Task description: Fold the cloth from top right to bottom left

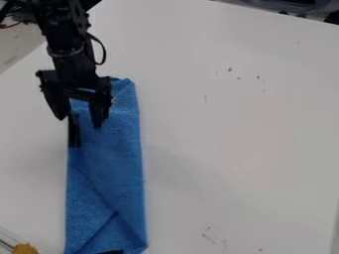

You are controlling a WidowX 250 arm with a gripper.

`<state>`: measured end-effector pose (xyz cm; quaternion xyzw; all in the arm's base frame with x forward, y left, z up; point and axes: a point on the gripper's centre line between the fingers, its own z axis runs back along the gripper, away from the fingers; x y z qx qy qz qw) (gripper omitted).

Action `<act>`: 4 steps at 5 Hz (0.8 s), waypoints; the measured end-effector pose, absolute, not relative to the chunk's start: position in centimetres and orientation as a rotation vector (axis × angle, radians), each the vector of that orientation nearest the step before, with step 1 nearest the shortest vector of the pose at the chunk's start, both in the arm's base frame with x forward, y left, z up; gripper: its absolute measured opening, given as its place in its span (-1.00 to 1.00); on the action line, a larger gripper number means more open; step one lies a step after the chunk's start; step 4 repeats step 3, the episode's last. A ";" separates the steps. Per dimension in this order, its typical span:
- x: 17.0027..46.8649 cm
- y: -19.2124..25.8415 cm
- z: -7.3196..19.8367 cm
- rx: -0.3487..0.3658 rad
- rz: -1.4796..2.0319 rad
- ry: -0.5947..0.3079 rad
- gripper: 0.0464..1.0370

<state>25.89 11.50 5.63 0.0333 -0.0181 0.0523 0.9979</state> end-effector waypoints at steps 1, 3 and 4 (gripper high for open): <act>26.7 11.5 5.5 0.042 -0.040 0.011 0.93; 27.4 10.5 5.4 -0.001 -0.109 0.070 0.93; 27.4 10.5 5.4 -0.001 -0.109 0.070 0.93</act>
